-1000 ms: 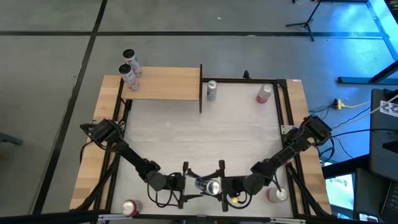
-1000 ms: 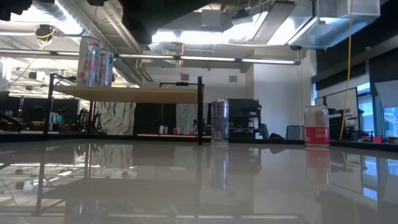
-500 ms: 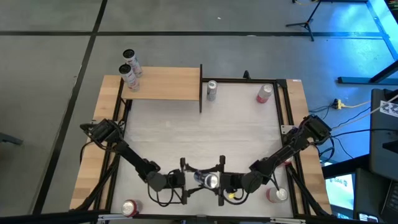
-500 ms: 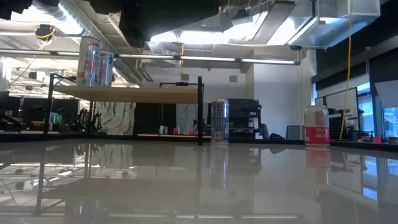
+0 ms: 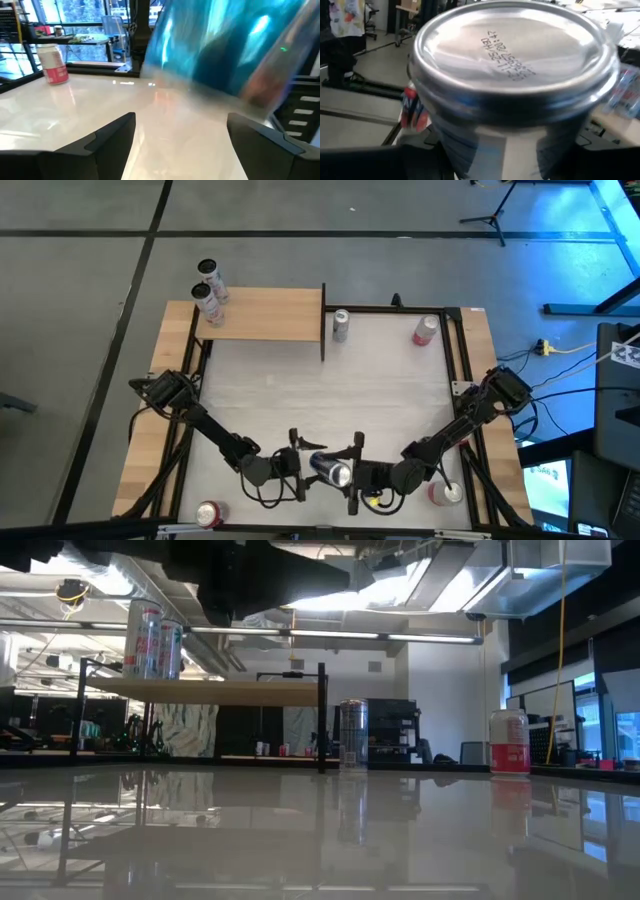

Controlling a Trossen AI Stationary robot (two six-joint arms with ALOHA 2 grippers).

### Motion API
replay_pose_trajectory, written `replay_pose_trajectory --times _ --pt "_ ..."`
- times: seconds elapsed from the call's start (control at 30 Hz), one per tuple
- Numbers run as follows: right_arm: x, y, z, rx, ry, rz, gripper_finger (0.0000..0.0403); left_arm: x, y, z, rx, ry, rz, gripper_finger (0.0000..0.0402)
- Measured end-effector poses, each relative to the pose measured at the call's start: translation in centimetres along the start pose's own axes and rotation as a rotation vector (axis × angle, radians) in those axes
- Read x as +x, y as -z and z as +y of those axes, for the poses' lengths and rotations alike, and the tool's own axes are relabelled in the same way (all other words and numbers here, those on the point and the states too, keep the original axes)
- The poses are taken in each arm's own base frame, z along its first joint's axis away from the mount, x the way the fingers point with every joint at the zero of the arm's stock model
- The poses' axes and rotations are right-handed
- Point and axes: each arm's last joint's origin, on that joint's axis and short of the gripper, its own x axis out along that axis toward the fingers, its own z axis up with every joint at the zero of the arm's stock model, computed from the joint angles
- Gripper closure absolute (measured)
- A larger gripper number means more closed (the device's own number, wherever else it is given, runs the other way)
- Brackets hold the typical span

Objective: Place canned beverage on shelf
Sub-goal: Put the bottom blue soda can on the shelf

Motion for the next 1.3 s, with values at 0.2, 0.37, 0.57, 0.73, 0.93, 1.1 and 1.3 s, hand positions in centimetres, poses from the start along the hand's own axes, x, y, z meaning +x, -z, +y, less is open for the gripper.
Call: replay_pose_trajectory --times 0.2,0.37,0.57,0.73,0.93,1.1,1.3 --pt "0.0 0.9 0.3 -0.021 -0.030 0.088 0.0193 -0.2 -0.2 -0.2 -0.011 0.024 -0.016 0.0094" --pt "0.0 1.3 0.3 -0.003 -0.038 0.124 0.0193 -0.3 -0.6 -0.6 -0.001 0.125 -0.047 0.0094" --pt "0.0 1.3 0.6 0.022 -0.138 0.112 0.0193 -0.4 -0.8 -0.8 0.040 0.169 -0.068 0.0094" --pt "0.3 1.4 0.3 0.034 -0.125 0.119 0.0193 -0.3 -0.9 -0.8 0.041 0.189 -0.070 0.0117" --pt "0.6 1.4 0.0 0.059 -0.153 0.113 0.0193 -0.2 -0.9 -1.0 0.078 0.196 -0.062 0.0185" --pt "0.6 1.5 0.0 0.066 -0.168 0.112 0.0139 -0.2 -0.8 -1.0 0.084 0.195 -0.054 0.0192" --pt "-1.1 -0.7 -0.1 0.059 -0.176 0.107 0.0043 -0.3 -0.2 -0.8 0.161 0.152 0.030 0.0192"
